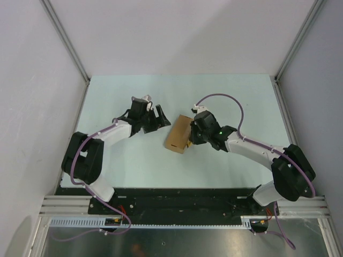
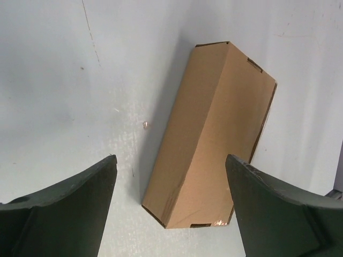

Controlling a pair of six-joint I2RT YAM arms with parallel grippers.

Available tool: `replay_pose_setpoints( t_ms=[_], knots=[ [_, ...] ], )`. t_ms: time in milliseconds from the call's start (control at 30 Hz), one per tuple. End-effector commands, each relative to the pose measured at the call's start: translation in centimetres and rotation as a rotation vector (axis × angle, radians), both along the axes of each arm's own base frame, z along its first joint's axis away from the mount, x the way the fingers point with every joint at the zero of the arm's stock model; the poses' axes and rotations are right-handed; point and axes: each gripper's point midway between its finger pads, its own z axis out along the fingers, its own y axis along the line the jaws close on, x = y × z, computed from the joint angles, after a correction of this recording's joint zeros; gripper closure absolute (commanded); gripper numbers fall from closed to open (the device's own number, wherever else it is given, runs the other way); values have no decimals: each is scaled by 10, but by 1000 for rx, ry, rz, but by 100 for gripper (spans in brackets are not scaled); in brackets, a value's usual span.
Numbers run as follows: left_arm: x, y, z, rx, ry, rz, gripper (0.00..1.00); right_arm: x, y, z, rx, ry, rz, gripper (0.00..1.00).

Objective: Unpack the express box

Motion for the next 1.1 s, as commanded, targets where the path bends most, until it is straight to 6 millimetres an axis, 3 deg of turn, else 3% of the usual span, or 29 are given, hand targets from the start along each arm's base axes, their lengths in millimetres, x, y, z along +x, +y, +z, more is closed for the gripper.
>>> replay_pose_setpoints(
  t_ms=[0, 167, 467, 867, 1067],
  knots=[
    [0, 0, 7, 0, -37, -42, 14, 13, 18, 18, 70, -61, 29, 100],
    [-1, -12, -2, -17, -15, -128, 14, 18, 4, 21, 40, -80, 6, 100],
    [-1, 0, -4, 34, -38, -81, 15, 47, -43, 65, 43, -210, -119, 100],
    [-23, -10, -2, 46, -65, -171, 16, 58, -41, 66, 57, -228, -125, 100],
    [-23, -25, -4, 42, -58, -207, 22, 57, -44, 63, 44, -219, -137, 100]
  ],
)
